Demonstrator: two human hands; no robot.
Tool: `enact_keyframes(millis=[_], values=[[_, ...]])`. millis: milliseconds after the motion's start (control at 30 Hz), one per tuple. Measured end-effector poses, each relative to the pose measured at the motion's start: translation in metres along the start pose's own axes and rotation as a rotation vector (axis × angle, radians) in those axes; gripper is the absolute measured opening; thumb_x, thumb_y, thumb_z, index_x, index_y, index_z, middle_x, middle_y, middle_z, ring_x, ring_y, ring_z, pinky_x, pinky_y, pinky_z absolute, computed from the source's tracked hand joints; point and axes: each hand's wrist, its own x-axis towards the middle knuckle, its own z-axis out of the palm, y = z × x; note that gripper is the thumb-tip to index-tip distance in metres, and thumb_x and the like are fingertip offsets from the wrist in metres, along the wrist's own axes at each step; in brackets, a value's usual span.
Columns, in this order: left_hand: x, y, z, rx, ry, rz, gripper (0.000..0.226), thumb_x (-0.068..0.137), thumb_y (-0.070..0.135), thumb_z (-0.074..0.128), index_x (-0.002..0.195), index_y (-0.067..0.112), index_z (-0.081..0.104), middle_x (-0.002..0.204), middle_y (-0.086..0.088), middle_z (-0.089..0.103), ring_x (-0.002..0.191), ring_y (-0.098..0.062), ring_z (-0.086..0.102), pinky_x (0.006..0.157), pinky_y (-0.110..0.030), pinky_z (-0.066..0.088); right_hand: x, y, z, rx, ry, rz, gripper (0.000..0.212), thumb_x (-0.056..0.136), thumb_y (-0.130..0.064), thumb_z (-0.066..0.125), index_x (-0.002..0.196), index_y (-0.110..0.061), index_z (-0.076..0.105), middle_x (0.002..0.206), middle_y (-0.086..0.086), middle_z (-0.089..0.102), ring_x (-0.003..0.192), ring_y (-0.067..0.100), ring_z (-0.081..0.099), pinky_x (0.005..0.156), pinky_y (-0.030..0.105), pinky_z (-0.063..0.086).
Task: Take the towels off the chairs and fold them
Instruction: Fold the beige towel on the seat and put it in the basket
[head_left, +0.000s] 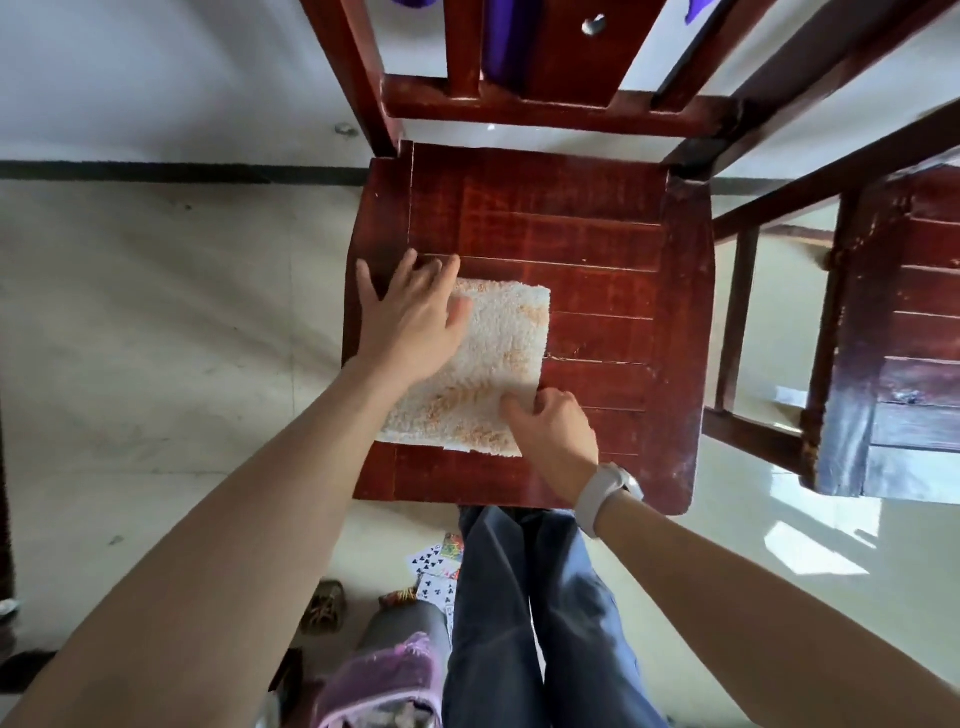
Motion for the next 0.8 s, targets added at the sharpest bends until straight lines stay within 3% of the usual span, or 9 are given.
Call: enact_keyframes(millis=[100,200,300,367,467,567,633,700,800], values=[[-0.005,0.002,0.0,0.022,0.112,-0.112,0.04,0.092,0.038,0.036,0.119,0.015,0.054,0.121,-0.008,0.059,0.119,-0.028,0.047,0.111,-0.056,0.013,0.004,-0.01,-0.022,0.024,-0.069,0.052,0.021,0.081,-0.034,0.053,0.07,-0.017,0.048,0.069,-0.002,0.053,0.07,0.023,0.054,0.067,0.031,0.043],[-0.027,0.003,0.004,-0.004,0.079,-0.299,0.042,0.087,0.048,0.043,0.098,0.011,0.059,0.092,-0.011,0.067,0.094,-0.032,0.06,0.094,-0.043,0.037,0.022,-0.011,-0.062,-0.032,0.311,-0.102,0.017,0.085,-0.026,0.051,0.096,-0.017,0.059,0.098,0.004,0.06,0.097,0.025,0.054,0.09,0.04,0.041],[-0.052,0.004,0.018,-0.279,0.055,-0.377,0.05,0.085,0.053,0.049,0.112,0.012,0.056,0.104,-0.009,0.063,0.099,-0.028,0.058,0.083,-0.037,0.044,0.043,0.001,-0.09,0.087,0.566,-0.239,0.031,0.087,-0.02,0.05,0.116,-0.01,0.053,0.117,0.013,0.053,0.109,0.027,0.049,0.094,0.047,0.041],[-0.056,0.008,0.023,-0.514,0.086,-0.413,0.051,0.087,0.046,0.053,0.124,0.011,0.051,0.118,-0.009,0.058,0.11,-0.025,0.055,0.089,-0.035,0.044,0.046,0.013,-0.091,0.12,0.533,-0.169,0.034,0.087,-0.025,0.051,0.117,-0.009,0.052,0.116,0.013,0.054,0.108,0.027,0.05,0.092,0.046,0.044],[-0.051,0.018,0.02,-0.705,0.111,-0.461,0.058,0.087,0.04,0.055,0.134,0.008,0.043,0.13,-0.01,0.054,0.119,-0.023,0.051,0.1,-0.035,0.041,0.033,0.031,-0.072,0.157,0.291,-0.032,0.042,0.087,-0.039,0.055,0.112,-0.006,0.052,0.103,0.005,0.056,0.097,0.022,0.053,0.08,0.033,0.044],[-0.042,0.026,0.018,-0.726,0.049,-0.486,0.061,0.089,0.038,0.055,0.138,0.008,0.037,0.139,-0.011,0.046,0.125,-0.026,0.046,0.103,-0.037,0.039,0.023,0.037,-0.048,0.308,0.181,0.009,0.037,0.088,-0.039,0.054,0.106,-0.007,0.055,0.093,0.004,0.059,0.072,0.012,0.051,0.054,0.015,0.04],[-0.035,0.027,0.018,-0.763,0.006,-0.546,0.061,0.088,0.036,0.056,0.139,0.01,0.035,0.14,-0.009,0.043,0.123,-0.025,0.048,0.101,-0.038,0.041,0.024,0.033,-0.039,0.442,0.17,0.054,0.021,0.088,-0.029,0.053,0.086,-0.008,0.057,0.073,0.002,0.053,0.054,0.008,0.04,0.037,0.009,0.029],[-0.032,0.03,0.017,-0.815,-0.001,-0.577,0.058,0.088,0.033,0.057,0.138,0.01,0.037,0.139,-0.007,0.045,0.119,-0.022,0.051,0.097,-0.032,0.043,0.027,0.029,-0.035,0.609,0.159,0.116,0.022,0.086,-0.019,0.052,0.066,-0.012,0.048,0.059,0.002,0.041,0.049,0.009,0.032,0.036,0.012,0.026],[-0.039,0.036,0.01,-0.888,-0.014,-0.558,0.055,0.091,0.027,0.053,0.139,0.009,0.035,0.136,-0.004,0.048,0.12,-0.018,0.049,0.089,-0.016,0.036,0.025,0.024,-0.037,0.818,0.069,0.212,0.017,0.085,-0.019,0.055,0.07,-0.013,0.051,0.067,0.006,0.046,0.062,0.019,0.044,0.053,0.025,0.038]])
